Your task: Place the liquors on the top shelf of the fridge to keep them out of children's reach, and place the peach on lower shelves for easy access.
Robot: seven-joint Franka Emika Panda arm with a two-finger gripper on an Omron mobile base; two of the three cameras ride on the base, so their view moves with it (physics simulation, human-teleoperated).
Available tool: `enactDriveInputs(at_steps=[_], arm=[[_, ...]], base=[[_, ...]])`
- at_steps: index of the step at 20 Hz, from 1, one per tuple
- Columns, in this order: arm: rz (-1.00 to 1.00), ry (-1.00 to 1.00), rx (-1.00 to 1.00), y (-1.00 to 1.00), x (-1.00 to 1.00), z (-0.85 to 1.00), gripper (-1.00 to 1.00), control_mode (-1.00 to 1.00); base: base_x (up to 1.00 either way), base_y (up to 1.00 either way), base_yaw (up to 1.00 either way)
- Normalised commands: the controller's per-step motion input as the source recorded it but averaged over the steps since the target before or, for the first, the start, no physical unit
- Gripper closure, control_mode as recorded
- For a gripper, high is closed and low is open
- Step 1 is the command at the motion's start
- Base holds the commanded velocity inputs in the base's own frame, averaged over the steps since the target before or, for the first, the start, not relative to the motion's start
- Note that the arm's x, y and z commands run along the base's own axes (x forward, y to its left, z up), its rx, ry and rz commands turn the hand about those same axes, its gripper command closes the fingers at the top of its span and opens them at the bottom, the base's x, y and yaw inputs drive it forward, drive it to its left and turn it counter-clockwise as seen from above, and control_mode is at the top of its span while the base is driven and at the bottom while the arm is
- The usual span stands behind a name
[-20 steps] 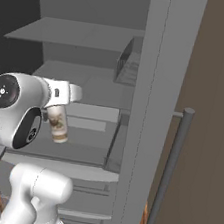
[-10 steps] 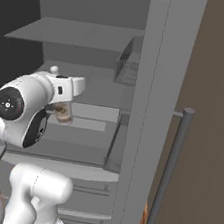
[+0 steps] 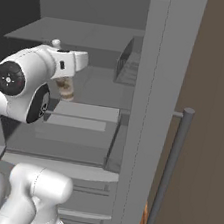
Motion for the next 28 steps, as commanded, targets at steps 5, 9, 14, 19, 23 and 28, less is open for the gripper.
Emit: enactDriveInputs(at_steps=[5, 9, 14, 19, 23, 28], arm=[[0.0, 0.02, 0.13, 0.0, 0.35, 0.46, 1.0, -1.0], [0.0, 0.0, 0.2, 0.0, 0.43, 0.45, 1.0, -1.0], [0.0, -0.01, 0.11, 0.0, 0.42, 0.26, 1.0, -1.0], [0.0, -0.05, 0.02, 0.0, 0.45, 0.16, 1.0, -1.0], [0.0, -0.06, 0.0, 0.0, 0.42, 0.14, 1.0, -1.0], [0.0, -0.04, 0.0, 0.0, 0.52, 0.08, 1.0, -1.0]], base=[[0.0, 0.0, 0.0], [0.0, 0.0, 0.0], [0.0, 0.0, 0.0], [0.0, 0.0, 0.0], [0.0, 0.0, 0.0], [0.0, 0.0, 0.0]])
